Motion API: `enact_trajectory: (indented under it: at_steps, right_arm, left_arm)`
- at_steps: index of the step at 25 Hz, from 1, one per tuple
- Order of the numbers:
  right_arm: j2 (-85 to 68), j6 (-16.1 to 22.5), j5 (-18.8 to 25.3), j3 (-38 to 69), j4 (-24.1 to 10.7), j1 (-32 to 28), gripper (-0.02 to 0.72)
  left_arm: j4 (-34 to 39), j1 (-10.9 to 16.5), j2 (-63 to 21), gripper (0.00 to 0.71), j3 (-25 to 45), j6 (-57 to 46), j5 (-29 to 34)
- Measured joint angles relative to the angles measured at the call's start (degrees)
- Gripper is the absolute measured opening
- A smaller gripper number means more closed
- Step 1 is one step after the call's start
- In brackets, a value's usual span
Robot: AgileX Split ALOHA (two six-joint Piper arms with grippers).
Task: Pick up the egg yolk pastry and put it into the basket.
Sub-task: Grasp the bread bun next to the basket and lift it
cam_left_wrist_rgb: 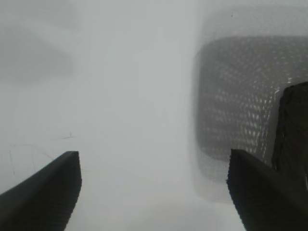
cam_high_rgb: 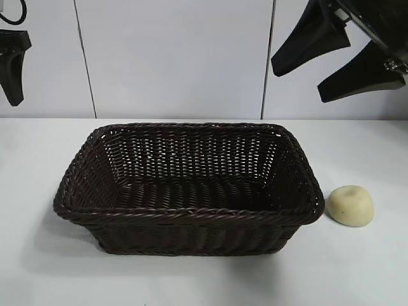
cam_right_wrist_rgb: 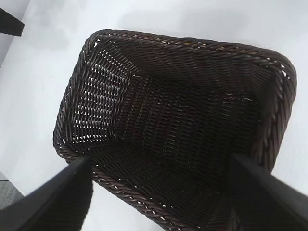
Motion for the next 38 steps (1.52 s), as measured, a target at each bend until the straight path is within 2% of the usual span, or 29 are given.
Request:
enact_trajectory:
  at_steps: [4,9,13,20,26,33,38]
  right_arm:
    - [0.0,0.0,0.0,0.0,-0.1,0.0,0.561]
    - [0.0,0.0,0.3,0.0,-0.1,0.0,0.561]
    - [0.0,0.0,0.5,0.0,-0.2,0.0,0.561]
    - [0.0,0.0,0.9,0.0,-0.3,0.0,0.561]
    - [0.0,0.0,1.1,0.0,-0.3,0.0,0.561]
    - [0.0,0.0,1.1,0.0,-0.3,0.0,0.561]
    - [0.0,0.0,1.1,0.0,-0.4,0.0,0.561]
  left_arm:
    - [-0.1,0.0,-2.4,0.603,0.5,0.3,0.0]
    - [-0.2,0.0,-10.1,0.603,6.1,0.4,0.1]
    - [-0.3,0.0,-19.5,0.603,15.0,1.2,0.1]
    - [-0.1,0.0,-39.9,0.603,34.9,1.6,0.0]
    - [-0.1,0.0,-56.1,0.603,49.5,1.6,-3.9]
    - [-0.1,0.0,-72.6,0.603,62.5,1.6,-7.3]
    - [-0.1,0.0,-80.5,0.603,64.8,1.6,-7.1]
